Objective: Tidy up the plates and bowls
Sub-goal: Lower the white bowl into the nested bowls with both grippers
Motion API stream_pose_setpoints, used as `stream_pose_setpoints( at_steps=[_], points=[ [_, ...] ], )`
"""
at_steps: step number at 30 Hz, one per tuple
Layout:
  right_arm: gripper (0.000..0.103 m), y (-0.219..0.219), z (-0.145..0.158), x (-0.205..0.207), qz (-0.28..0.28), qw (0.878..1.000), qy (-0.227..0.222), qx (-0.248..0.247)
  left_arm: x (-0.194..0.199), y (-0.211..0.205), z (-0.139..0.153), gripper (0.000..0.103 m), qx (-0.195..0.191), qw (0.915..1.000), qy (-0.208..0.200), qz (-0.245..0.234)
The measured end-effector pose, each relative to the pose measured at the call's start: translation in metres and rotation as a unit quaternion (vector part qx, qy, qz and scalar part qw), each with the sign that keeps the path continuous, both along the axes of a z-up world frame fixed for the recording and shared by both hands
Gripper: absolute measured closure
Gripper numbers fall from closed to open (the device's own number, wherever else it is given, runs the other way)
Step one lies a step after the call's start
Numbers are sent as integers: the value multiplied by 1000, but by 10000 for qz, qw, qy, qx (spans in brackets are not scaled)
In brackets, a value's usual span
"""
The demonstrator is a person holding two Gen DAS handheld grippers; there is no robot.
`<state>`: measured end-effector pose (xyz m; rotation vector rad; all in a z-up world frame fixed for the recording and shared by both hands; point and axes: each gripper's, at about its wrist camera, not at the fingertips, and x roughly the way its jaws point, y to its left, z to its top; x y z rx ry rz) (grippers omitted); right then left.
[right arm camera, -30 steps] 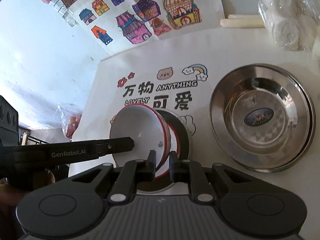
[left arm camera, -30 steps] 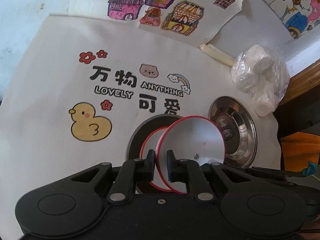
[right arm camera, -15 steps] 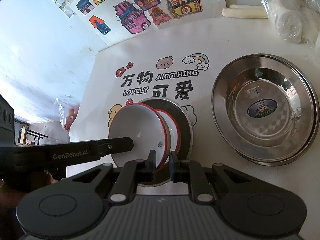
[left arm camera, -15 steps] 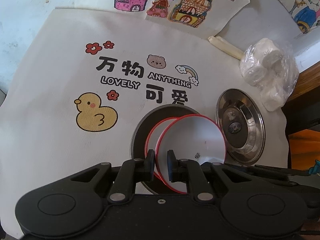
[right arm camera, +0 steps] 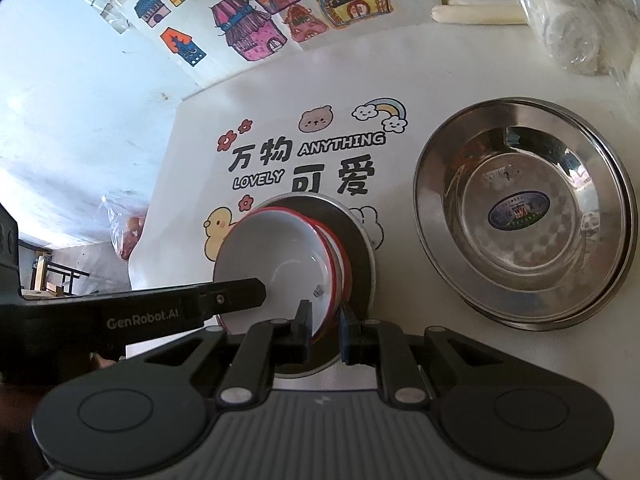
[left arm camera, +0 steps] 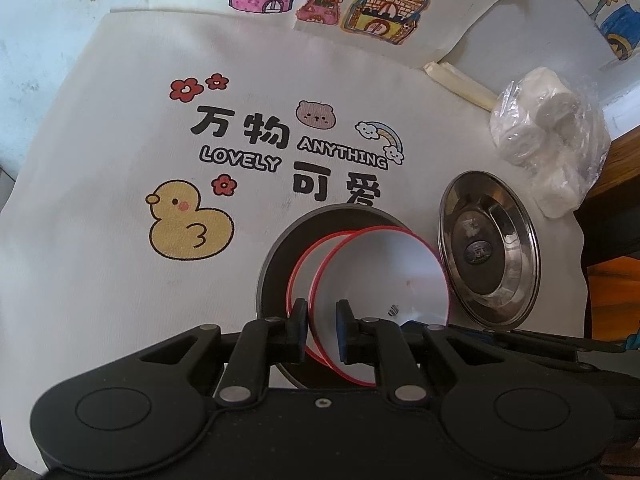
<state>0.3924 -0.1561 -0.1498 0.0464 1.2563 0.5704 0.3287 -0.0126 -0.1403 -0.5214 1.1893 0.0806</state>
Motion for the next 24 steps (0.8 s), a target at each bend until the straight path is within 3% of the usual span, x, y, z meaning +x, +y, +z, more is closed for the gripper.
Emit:
stream_pose_setpoints(
  at_steps=[18, 24],
  points=[
    [88, 10, -2, 8, 64, 9998, 59, -180, 5, 3, -4, 87, -87, 9999, 86, 113],
    [88, 15, -3, 9, 120, 9995, 90, -263, 6, 4, -5, 83, -150, 9997, 121, 155]
  ],
)
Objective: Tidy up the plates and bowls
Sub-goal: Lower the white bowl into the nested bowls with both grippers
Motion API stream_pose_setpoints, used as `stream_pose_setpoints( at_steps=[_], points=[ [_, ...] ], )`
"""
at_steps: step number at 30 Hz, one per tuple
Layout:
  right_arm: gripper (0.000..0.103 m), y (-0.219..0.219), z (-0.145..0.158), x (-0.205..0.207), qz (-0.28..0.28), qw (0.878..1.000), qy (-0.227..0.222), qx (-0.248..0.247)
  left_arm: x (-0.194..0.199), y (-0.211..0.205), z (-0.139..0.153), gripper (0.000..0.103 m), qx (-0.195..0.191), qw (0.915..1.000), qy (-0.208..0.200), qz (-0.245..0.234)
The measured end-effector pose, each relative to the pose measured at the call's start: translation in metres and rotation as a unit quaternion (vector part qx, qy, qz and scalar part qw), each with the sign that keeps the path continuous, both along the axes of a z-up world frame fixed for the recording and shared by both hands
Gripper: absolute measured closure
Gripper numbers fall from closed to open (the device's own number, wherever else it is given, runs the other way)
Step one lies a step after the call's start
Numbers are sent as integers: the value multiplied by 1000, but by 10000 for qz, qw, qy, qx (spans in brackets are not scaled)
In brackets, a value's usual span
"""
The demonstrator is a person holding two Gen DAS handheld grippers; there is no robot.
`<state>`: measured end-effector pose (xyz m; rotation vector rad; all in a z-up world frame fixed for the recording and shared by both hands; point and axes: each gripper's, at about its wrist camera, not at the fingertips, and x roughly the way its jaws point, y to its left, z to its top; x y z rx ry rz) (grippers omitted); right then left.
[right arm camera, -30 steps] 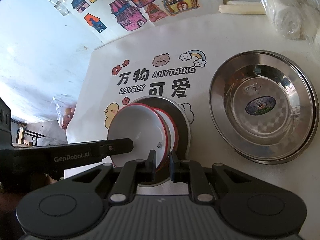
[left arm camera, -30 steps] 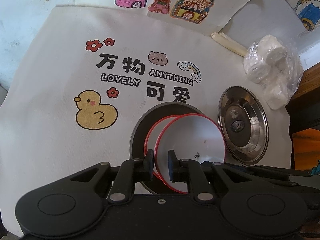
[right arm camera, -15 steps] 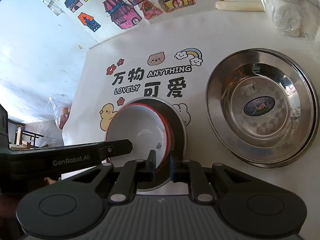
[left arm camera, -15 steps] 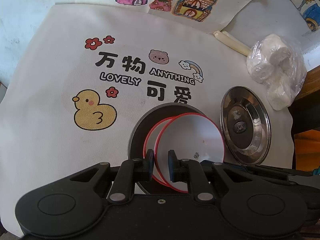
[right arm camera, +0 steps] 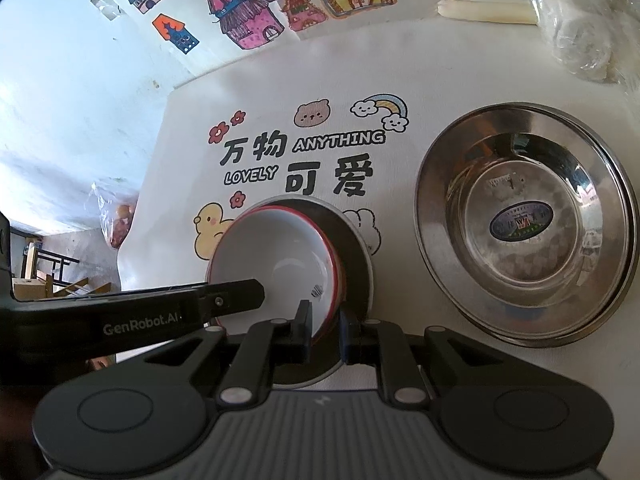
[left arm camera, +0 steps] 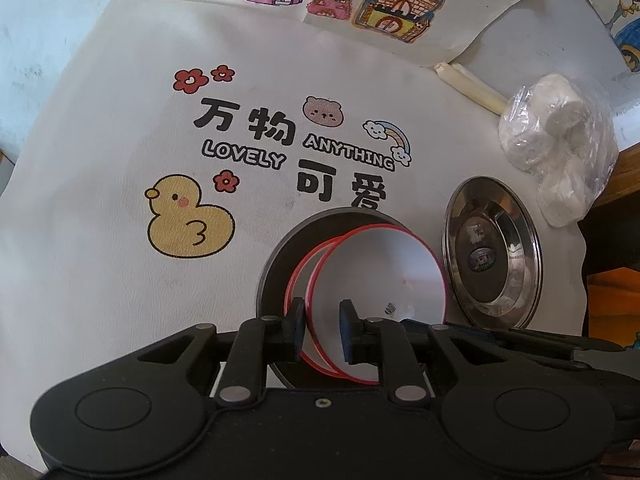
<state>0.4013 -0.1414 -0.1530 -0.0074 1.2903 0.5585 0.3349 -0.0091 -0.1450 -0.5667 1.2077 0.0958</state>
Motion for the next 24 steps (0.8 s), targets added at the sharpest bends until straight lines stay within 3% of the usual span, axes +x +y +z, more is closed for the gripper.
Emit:
stream_pose_setpoints(
  at_steps=[24],
  points=[
    [84, 5, 0, 1, 299, 9993, -50, -200, -5, 0, 3, 76, -133, 9998, -16, 146]
  ],
)
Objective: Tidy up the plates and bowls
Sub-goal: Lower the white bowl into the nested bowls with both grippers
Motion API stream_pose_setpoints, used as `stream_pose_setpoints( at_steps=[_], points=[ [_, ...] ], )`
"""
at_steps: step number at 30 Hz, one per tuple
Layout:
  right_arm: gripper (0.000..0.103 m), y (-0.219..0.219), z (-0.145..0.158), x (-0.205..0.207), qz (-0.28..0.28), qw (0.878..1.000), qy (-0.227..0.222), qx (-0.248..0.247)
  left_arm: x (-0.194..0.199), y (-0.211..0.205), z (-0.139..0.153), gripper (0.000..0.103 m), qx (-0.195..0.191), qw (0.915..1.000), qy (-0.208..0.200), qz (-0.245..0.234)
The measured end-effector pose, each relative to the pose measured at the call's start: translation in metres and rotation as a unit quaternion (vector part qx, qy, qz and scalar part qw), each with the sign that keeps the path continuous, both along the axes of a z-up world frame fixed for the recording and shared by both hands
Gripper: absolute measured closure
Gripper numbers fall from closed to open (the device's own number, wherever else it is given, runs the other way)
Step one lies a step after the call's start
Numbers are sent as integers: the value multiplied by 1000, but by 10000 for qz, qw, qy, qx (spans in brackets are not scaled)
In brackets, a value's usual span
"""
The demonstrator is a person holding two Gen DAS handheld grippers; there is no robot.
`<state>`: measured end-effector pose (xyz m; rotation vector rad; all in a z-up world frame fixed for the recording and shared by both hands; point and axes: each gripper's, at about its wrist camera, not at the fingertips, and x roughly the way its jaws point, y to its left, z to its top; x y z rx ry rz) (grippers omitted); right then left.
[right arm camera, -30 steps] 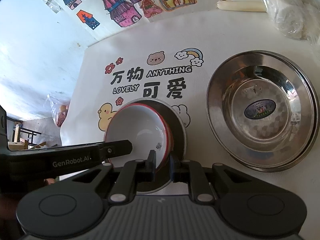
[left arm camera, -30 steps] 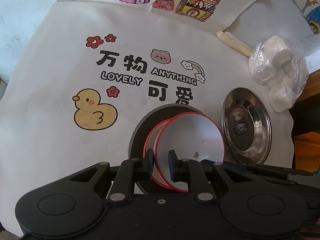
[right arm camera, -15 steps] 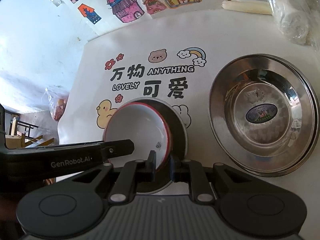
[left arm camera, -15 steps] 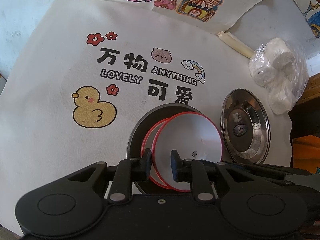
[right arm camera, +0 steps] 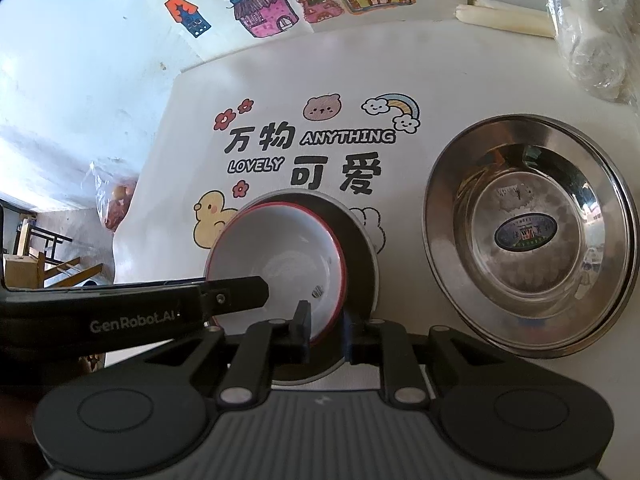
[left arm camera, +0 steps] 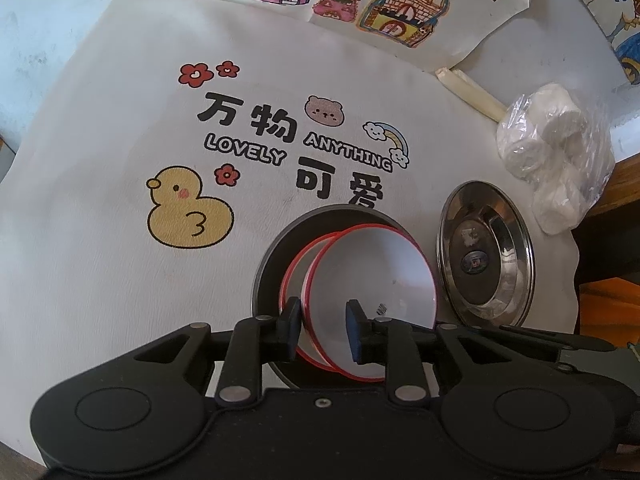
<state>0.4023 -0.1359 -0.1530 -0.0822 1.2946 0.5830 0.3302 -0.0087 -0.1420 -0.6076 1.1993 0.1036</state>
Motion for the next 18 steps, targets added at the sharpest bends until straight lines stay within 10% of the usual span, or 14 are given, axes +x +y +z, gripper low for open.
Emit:
stream_pose_setpoints(
  at_steps=[18],
  points=[
    [82, 0, 0, -1, 46, 10000, -26, 10, -6, 0, 6, 67, -48, 9998, -110, 126]
  ],
)
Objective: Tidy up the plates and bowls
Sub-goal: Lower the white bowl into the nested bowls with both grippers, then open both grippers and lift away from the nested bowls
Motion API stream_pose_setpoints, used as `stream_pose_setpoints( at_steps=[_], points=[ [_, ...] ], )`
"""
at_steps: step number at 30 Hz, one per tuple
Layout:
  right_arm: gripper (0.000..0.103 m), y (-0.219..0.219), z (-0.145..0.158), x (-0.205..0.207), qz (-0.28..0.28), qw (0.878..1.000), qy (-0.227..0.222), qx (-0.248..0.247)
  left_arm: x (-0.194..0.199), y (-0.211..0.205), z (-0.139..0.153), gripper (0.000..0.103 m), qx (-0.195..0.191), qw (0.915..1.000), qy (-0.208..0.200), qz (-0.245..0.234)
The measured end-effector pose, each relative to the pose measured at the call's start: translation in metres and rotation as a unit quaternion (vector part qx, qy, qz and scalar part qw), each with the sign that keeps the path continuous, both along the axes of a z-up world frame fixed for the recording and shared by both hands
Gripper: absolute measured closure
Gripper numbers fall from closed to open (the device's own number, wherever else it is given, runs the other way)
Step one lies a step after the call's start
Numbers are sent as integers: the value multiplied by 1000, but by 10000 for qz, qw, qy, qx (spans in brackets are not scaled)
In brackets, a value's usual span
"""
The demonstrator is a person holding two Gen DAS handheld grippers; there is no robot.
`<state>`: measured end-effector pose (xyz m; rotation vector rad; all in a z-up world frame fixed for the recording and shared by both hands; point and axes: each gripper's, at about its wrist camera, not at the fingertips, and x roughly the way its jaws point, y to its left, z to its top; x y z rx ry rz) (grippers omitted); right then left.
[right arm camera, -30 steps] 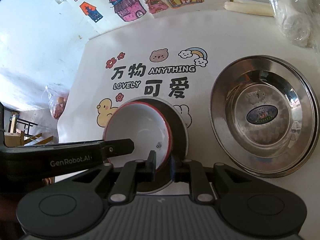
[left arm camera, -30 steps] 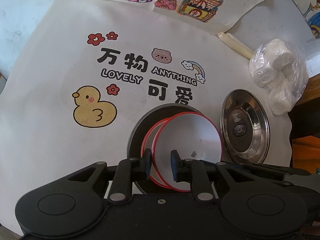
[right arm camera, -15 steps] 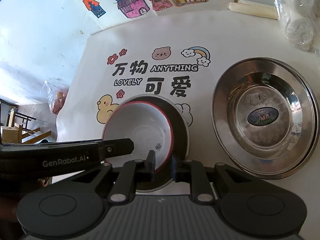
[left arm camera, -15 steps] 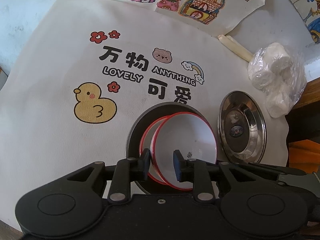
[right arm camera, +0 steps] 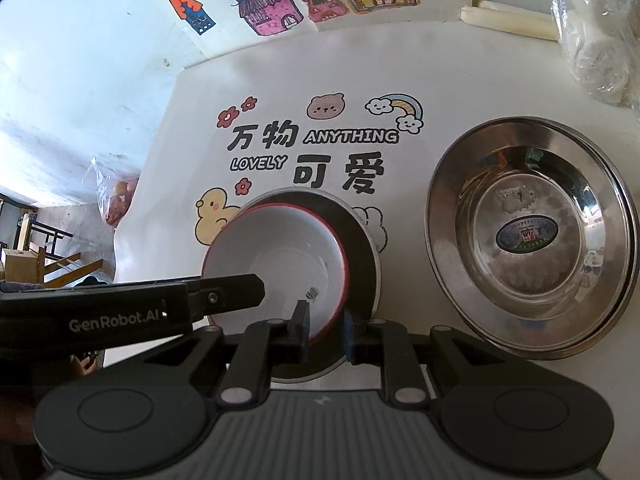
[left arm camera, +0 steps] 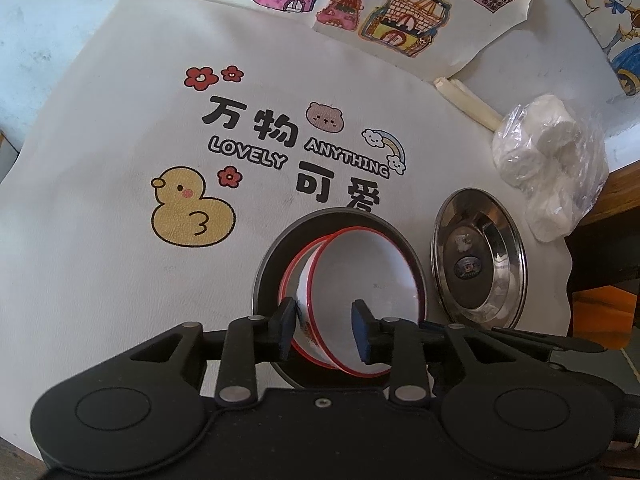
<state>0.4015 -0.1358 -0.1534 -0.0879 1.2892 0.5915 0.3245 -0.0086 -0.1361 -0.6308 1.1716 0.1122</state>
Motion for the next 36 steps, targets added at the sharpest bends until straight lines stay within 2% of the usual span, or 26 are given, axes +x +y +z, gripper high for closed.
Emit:
stream_pose_setpoints(
  at_steps=[2, 7, 10, 11, 13, 15, 19, 23, 27, 36],
  points=[
    [82, -1, 0, 0, -2, 10000, -6, 4, 0, 0, 2, 50, 110, 9999, 37, 0],
    [80, -3, 3, -4, 0, 10000, -37, 35, -6, 3, 1, 48, 18, 10000, -16, 33],
    [80, -6, 8, -6, -3, 9999, -124, 60, -8, 4, 3, 40, -31, 9999, -97, 22],
    [78, -8, 10, -7, -9, 9999, -158, 68, -9, 4, 5, 34, -18, 9999, -116, 13],
    [71, -12, 15, -9, -43, 9996, -245, 91, -11, 4, 8, 28, 71, 9999, -143, 22],
    [52, -17, 20, -10, -96, 9993, -339, 112, -14, 7, 11, 25, 72, 9998, -203, 46],
    [34, -27, 27, -11, -223, 9987, -402, 215, -20, 12, 17, 14, 179, 9994, -272, 91],
    [10, -35, 30, -13, -393, 9980, -386, 298, -23, 19, 18, 1, 312, 9992, -237, 108],
    [0, -43, 29, -16, -606, 9968, -352, 376, -24, 25, 15, 1, 445, 9988, -213, 42],
    [0, -62, 19, -29, -1190, 9925, -189, 192, -31, 43, 7, 1, 794, 9965, -143, -214]
  ],
)
